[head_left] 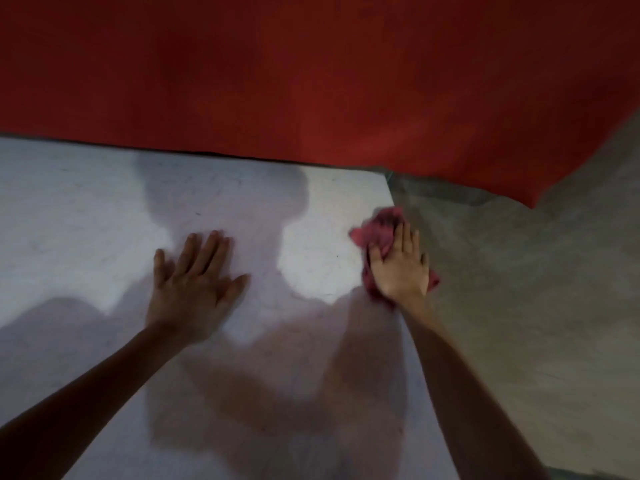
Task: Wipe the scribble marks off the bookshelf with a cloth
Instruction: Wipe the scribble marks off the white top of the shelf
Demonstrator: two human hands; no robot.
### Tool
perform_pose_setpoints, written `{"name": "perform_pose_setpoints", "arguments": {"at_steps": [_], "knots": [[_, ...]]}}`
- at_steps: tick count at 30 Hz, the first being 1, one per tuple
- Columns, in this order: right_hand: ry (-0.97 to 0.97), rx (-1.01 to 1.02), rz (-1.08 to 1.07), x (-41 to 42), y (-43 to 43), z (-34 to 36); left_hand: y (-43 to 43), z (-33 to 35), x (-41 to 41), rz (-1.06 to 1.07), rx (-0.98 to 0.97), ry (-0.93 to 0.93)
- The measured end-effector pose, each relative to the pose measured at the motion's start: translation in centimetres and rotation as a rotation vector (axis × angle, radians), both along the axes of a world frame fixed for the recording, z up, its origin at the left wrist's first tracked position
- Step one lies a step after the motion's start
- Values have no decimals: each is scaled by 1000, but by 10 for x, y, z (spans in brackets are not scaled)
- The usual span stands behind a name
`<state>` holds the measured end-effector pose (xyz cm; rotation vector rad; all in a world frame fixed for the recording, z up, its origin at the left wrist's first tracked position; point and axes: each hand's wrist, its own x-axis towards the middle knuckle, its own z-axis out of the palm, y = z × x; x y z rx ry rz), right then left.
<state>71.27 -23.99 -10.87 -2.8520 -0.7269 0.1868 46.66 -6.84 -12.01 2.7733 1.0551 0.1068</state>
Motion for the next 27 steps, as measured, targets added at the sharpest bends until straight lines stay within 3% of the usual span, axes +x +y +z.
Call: {"name": "perform_pose_setpoints", "arguments": {"at_steps": [3,6,11,14,17,21,23,25,27], "knots": [[-179,88,116,-79,-51,-6,2,-2,-1,-1,-12,11],[-177,86,145,-126,-72,-12,3,-4,1,-9,-11,12],[-152,66,112,-72,-39,-4,2,-2,3,2,-9,33],[-4,-31,-14,-15,3,6,2,-1,5,10,-2,60],[39,-13,-104,-20,35,12,3,1,5,-4,-13,52],[-99,131,194,-135,39,-5,6,2,4,-8,-44,47],[-76,211,400,-194,15,-5,7,4,3,-12,-58,38],[-61,161,569,-218,-29,-6,7,7,1,-26,-95,-12],[-75,89,546,-203,-74,-4,7,9,-1,-28,-137,-103]]}}
